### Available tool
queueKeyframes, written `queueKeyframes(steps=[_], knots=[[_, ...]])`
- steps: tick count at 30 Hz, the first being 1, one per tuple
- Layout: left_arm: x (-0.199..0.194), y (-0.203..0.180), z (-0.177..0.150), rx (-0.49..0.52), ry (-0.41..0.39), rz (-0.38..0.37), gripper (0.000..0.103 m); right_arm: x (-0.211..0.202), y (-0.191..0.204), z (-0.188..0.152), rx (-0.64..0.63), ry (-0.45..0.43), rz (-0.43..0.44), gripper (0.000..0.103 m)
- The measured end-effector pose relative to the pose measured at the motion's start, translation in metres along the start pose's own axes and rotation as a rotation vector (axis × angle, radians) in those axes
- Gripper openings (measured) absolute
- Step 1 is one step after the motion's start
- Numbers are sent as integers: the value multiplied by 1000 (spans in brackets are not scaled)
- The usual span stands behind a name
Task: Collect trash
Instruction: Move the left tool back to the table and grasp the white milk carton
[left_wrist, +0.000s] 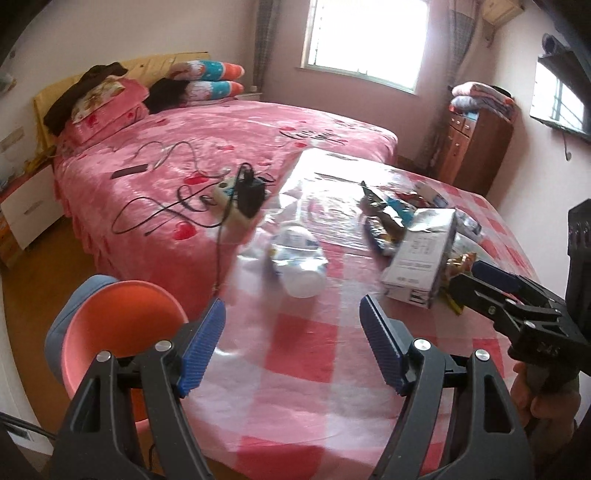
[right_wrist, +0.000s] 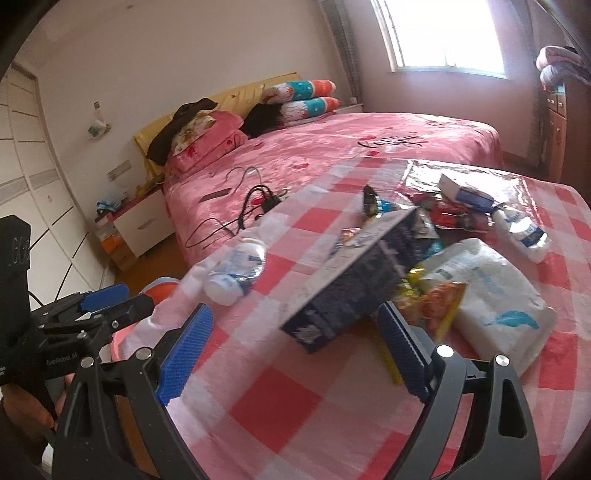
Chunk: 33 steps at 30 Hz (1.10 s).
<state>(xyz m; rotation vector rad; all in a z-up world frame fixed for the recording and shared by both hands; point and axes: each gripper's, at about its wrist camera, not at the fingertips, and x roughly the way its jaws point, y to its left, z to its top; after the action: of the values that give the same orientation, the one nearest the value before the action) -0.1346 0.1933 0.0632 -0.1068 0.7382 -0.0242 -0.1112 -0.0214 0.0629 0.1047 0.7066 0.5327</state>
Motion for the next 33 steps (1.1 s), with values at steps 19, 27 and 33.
queueKeyframes(steps=[19, 27, 33], knots=[[17, -87, 23, 155, 26, -133, 76, -36, -98, 12, 186, -26, -56, 90], [44, -111, 37, 176, 92, -232, 76, -31, -144, 17, 248, 24, -83, 90], [74, -120, 48, 195, 135, -285, 76, -11, -167, 14, 237, 90, -134, 90]])
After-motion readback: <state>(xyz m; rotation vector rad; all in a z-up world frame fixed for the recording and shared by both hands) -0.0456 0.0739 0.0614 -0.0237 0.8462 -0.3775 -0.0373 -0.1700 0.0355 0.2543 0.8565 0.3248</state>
